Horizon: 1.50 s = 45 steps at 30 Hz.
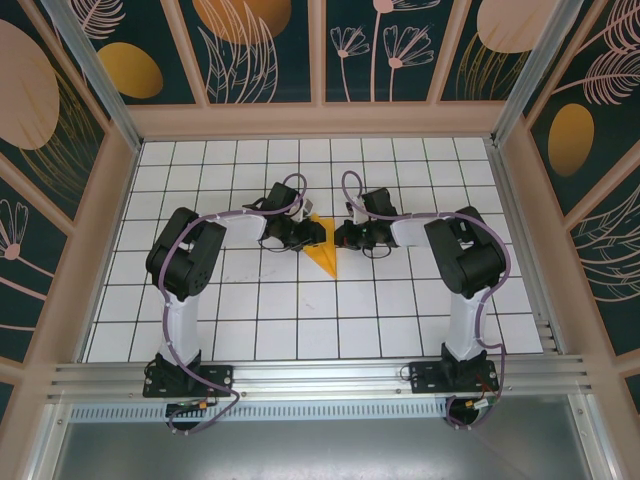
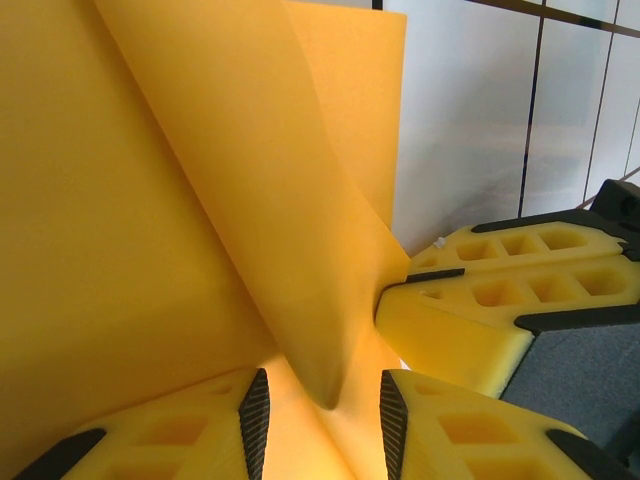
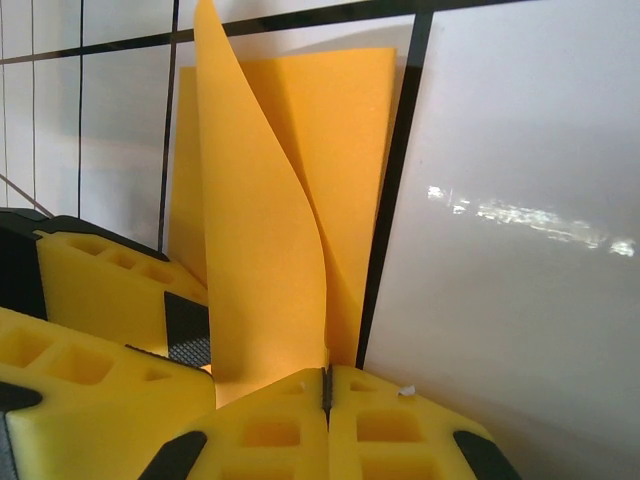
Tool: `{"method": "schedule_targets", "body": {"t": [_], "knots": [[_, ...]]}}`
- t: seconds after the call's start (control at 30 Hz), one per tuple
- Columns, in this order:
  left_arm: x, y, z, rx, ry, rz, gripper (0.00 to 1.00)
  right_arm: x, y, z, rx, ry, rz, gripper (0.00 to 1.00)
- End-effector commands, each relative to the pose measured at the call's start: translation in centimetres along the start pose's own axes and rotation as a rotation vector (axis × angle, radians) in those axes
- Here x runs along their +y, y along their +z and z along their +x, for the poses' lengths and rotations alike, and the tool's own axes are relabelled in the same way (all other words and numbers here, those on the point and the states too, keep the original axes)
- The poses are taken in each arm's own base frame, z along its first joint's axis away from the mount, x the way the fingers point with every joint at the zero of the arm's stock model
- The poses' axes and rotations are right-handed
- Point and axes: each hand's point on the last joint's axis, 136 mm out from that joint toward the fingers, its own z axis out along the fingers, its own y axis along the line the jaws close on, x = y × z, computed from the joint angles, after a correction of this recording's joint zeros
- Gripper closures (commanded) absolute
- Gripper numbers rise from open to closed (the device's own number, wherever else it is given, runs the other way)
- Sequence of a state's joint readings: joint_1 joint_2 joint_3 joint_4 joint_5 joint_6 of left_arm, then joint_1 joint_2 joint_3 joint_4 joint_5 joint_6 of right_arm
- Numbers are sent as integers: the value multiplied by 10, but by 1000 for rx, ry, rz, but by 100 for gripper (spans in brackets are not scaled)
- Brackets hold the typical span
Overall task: Fold a paper plane with a square sheet of paper (fold left side to right side)
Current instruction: Fourth fold the wing at the center of the table.
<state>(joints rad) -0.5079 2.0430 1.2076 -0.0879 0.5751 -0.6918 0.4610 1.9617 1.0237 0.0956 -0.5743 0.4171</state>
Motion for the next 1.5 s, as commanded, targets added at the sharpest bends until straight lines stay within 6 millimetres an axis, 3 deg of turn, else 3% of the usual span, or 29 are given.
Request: {"method": "schedule_targets", "body": {"t": [0.0, 0.27, 0.53, 0.73, 1.13, 1.47], "knots": [[36, 13, 13, 26, -16, -113, 62, -3, 10, 7, 34, -19, 20, 94], [14, -4, 3, -6, 30, -91, 60, -24, 16, 28, 107, 28, 110, 94], [-19, -36, -11, -66, 91, -70, 57, -34, 18, 36, 132, 43, 153, 94], [-38, -32, -16, -49, 100, 16, 66, -34, 18, 36, 130, 37, 155, 94], [-28, 0, -25, -8, 76, 38, 68, -33, 20, 37, 140, 34, 159, 94], [5, 20, -16, 13, 22, -33, 69, -23, 18, 26, 118, 11, 136, 92]]}}
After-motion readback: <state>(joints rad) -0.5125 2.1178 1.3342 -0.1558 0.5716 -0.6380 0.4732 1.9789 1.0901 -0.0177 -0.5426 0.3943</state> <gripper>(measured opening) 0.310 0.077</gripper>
